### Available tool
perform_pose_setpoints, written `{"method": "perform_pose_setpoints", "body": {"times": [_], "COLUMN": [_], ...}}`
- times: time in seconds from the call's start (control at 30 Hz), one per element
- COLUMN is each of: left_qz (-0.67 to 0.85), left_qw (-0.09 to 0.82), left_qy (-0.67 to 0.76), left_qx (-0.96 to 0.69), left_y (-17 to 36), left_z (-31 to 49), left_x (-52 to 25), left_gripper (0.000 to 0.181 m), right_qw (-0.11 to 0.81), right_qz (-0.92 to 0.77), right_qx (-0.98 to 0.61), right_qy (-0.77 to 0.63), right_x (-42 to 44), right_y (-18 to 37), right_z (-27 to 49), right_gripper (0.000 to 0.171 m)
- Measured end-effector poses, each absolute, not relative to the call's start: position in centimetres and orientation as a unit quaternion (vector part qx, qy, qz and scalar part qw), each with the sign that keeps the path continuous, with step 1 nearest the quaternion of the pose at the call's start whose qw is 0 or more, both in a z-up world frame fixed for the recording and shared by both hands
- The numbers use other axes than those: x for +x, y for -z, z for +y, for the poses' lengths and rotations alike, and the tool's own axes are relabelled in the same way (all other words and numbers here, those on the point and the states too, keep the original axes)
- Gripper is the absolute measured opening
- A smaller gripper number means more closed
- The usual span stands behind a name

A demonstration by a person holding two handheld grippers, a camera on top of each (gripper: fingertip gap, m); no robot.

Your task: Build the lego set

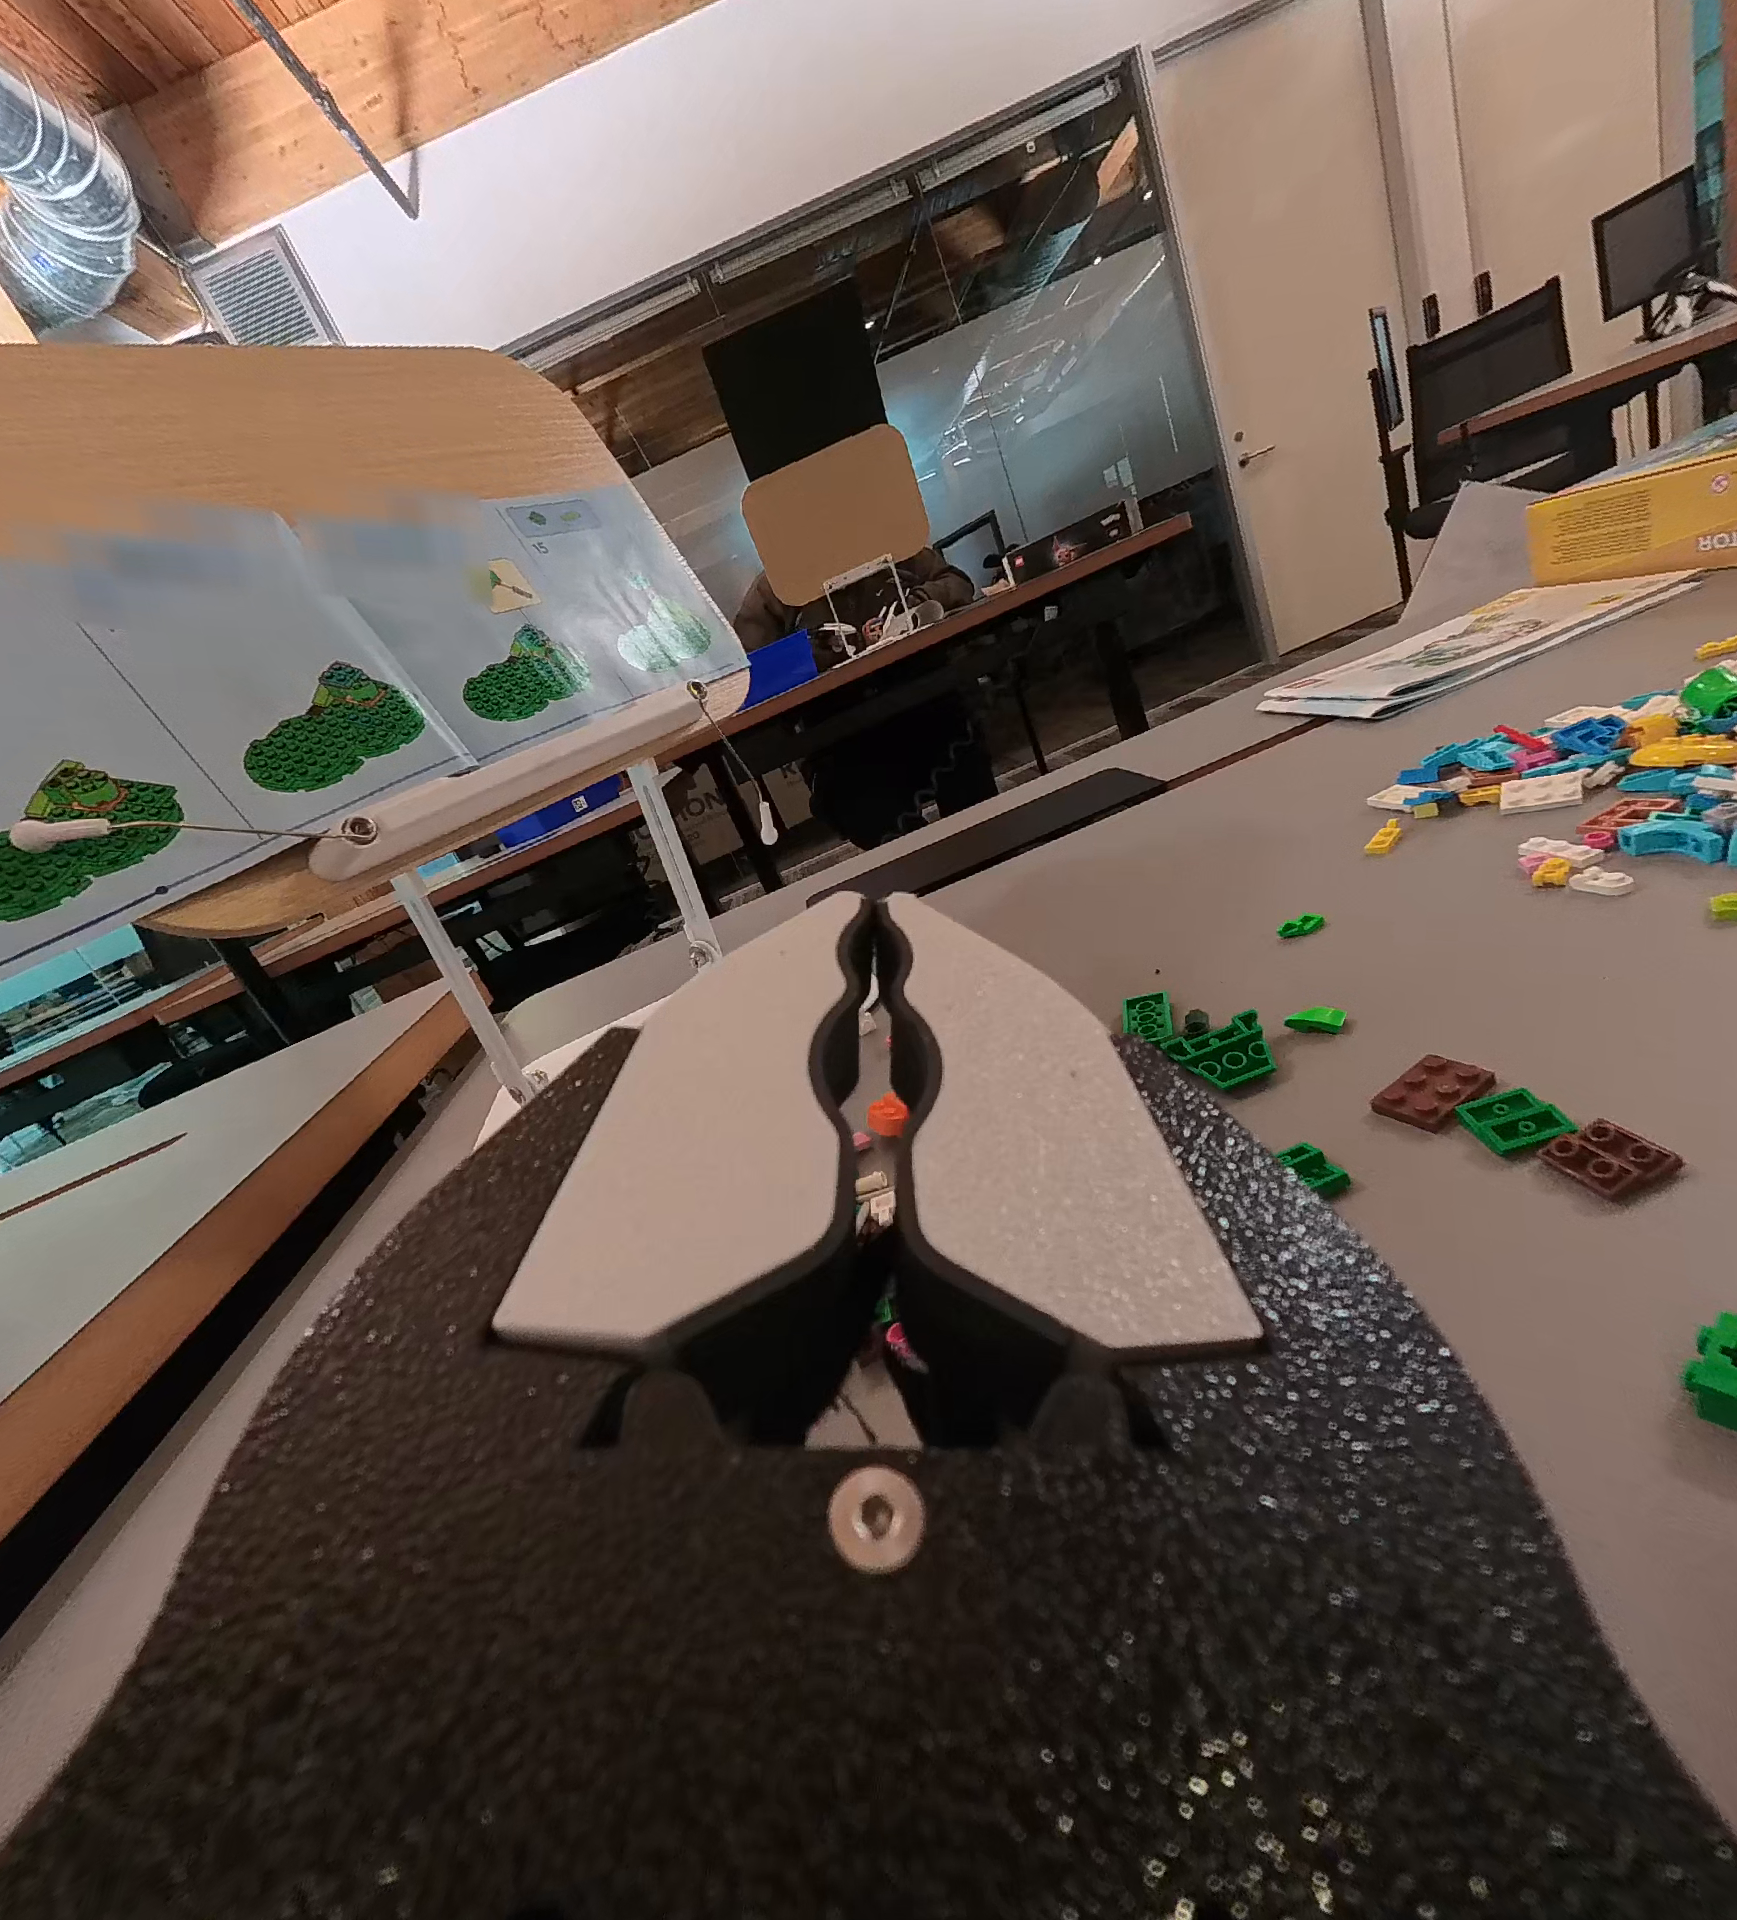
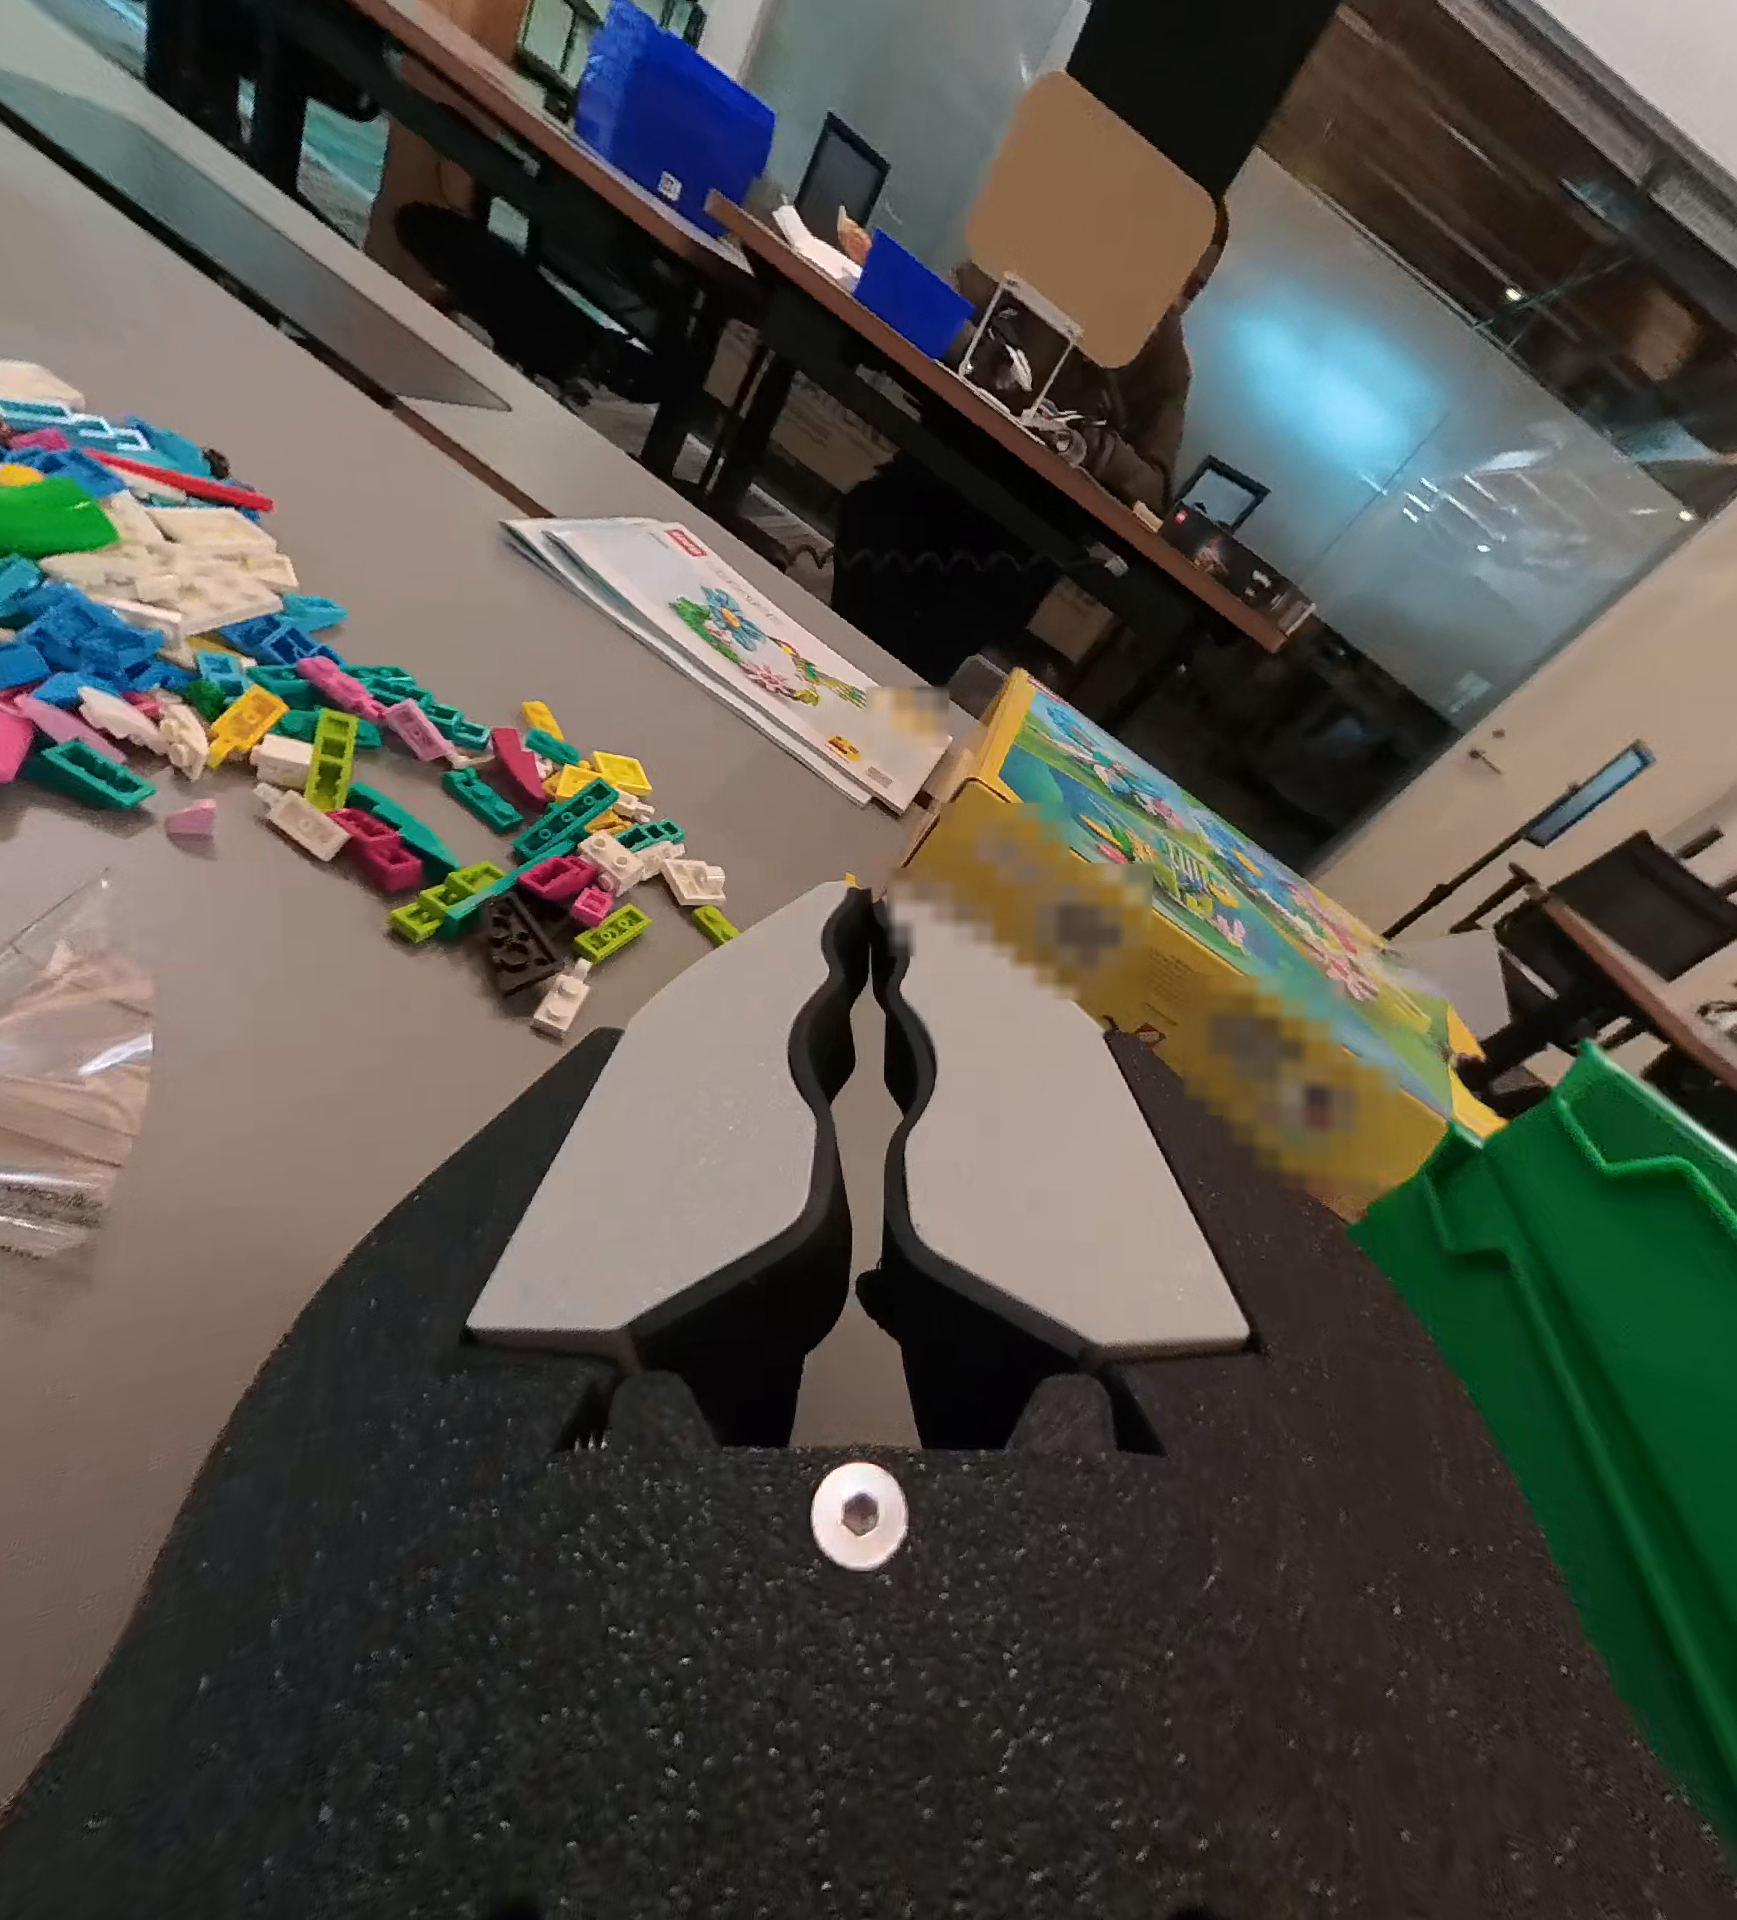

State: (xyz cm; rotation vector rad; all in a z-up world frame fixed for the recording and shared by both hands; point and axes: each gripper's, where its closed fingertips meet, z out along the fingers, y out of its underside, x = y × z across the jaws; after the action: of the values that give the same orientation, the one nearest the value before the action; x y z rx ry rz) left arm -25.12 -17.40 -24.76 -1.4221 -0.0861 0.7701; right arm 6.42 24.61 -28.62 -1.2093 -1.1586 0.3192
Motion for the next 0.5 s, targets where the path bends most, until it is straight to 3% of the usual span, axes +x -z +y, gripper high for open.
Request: {"method": "perform_pose_setpoints", "body": {"times": [0.5], "left_qz": [-0.132], "left_qw": [0.684], "left_qy": [-0.365], "left_qx": [-0.617], "left_y": [24.4], "left_z": [-19.7], "left_x": [-27.8], "left_gripper": [0.0], "right_qw": [0.651], "right_qz": [-0.52], "right_qx": [-0.533], "right_qy": [-0.147], "right_x": [6.1], "right_y": [28.9], "right_z": [24.4], "right_gripper": [0.0]}}
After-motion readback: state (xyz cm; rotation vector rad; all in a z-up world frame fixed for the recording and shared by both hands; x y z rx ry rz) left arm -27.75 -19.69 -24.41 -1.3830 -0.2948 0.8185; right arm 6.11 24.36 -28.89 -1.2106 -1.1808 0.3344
